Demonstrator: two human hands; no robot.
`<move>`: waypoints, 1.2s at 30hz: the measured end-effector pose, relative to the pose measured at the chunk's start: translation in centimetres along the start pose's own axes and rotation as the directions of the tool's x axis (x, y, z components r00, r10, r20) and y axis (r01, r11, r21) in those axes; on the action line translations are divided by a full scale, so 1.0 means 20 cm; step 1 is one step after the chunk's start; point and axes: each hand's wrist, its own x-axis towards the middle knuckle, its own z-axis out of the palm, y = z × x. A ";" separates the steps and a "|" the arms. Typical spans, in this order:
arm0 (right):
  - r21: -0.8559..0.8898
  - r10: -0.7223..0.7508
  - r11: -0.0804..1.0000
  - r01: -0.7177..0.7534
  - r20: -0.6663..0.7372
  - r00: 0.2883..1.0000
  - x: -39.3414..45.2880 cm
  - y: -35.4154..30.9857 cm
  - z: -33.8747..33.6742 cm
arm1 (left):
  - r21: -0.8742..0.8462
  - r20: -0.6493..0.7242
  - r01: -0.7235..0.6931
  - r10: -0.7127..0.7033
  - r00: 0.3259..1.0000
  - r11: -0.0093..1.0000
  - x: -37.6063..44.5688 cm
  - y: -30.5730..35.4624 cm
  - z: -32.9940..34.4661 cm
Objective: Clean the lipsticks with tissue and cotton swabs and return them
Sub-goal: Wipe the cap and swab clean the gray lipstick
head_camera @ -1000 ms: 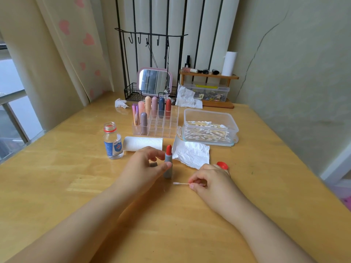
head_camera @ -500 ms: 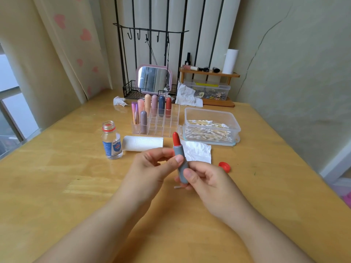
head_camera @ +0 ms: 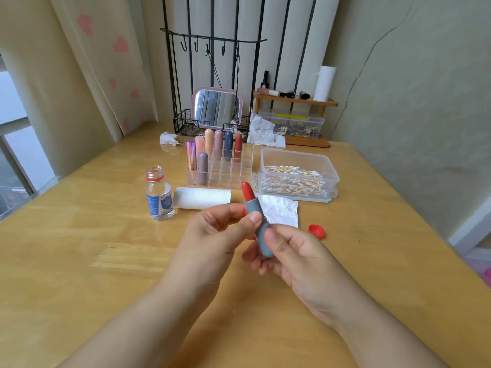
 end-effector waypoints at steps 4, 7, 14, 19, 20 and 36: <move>-0.102 -0.143 0.987 0.128 -0.155 0.978 0.01 0.01 0.05 | -0.046 0.003 -0.029 0.029 1.000 0.999 0.01 0.00 0.00; -0.083 -0.134 0.989 0.120 -0.192 0.972 0.01 0.01 0.05 | -0.022 -0.038 -0.024 0.024 0.999 0.999 0.02 -0.02 -0.01; 0.386 0.070 0.918 -0.089 0.064 0.996 -0.02 -0.05 0.03 | -0.082 0.178 0.093 -0.077 0.981 0.992 0.00 0.02 -0.02; 0.339 0.084 0.935 -0.106 0.079 0.993 -0.03 -0.05 0.05 | -0.134 0.229 0.100 -0.067 0.971 0.986 -0.02 0.04 0.00; 0.272 0.051 0.961 -0.060 0.040 0.998 -0.03 -0.05 0.05 | -0.151 0.226 0.081 -0.045 0.973 0.985 -0.02 0.04 -0.01; 0.441 0.124 0.884 -0.157 0.103 0.987 -0.05 -0.09 0.10 | -0.256 0.234 0.158 -0.097 0.967 0.954 -0.04 0.06 0.01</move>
